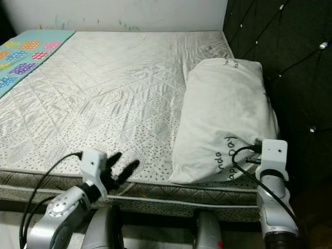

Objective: Clean up the room

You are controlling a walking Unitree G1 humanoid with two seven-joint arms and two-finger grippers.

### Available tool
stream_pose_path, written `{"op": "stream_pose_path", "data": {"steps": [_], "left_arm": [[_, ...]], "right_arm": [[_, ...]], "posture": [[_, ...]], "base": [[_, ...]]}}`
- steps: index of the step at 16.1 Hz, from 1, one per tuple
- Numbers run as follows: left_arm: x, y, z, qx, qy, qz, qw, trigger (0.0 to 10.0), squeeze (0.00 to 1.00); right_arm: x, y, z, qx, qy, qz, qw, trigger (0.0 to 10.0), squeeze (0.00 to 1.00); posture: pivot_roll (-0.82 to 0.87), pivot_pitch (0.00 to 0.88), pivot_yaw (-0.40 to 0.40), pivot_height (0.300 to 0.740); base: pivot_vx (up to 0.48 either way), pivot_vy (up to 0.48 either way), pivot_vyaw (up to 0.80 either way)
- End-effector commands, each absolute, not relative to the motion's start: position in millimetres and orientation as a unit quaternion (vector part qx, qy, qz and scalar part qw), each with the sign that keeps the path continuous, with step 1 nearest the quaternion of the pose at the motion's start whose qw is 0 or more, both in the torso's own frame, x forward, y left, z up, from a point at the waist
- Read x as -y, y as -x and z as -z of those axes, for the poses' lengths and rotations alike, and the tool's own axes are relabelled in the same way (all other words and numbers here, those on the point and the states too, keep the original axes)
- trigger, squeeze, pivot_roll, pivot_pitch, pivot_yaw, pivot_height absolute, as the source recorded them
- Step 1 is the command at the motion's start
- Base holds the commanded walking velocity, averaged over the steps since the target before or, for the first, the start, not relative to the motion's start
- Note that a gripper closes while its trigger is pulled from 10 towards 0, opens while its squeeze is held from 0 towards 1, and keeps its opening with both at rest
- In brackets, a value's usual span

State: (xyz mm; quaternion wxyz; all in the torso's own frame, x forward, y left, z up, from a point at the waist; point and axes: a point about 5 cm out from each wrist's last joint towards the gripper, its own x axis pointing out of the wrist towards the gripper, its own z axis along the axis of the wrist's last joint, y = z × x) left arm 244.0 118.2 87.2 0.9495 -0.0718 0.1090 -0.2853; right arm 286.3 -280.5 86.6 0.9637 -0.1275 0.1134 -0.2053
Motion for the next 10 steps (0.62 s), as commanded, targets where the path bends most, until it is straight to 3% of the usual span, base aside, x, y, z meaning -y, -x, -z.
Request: {"op": "stream_pose_path", "data": {"steps": [1,3,4,7,10], "left_arm": [[-120.2,-241.9,-86.0,-0.115,0.066,0.278,0.951,10.0,0.00],[-120.5,-241.6,-85.6,-0.117,0.064,0.278,0.951,10.0,0.00],[-121.1,-241.6,-85.8,-0.117,0.063,0.276,0.952,10.0,0.00],[-121.5,-240.8,-85.4,-0.117,0.064,0.270,0.953,10.0,0.00],[-124.4,-237.6,-83.1,-0.120,0.062,0.259,0.956,10.0,0.00]], "right_arm": [[273.9,-290.0,-87.5,-0.114,0.127,0.191,0.967,10.0,0.00],[272.1,-292.0,-90.8,-0.107,0.128,0.183,0.969,10.0,0.00],[270.8,-292.7,-92.9,-0.101,0.127,0.176,0.971,10.0,0.98],[271.4,-292.1,-97.3,-0.088,0.128,0.177,0.972,10.0,1.00],[273.9,-297.1,-122.1,-0.015,0.133,0.192,0.972,10.0,1.00]], "posture": [[-0.09,0.000,0.010,0.570],[-0.10,0.000,0.006,0.570],[-0.10,0.000,0.006,0.570],[-0.09,0.000,0.000,0.570],[-0.09,0.000,-0.005,0.570]], "base": [[0.000,0.000,0.00],[0.000,0.000,0.00],[0.000,0.000,0.00],[0.000,0.000,0.00],[0.000,0.000,0.00]]}}
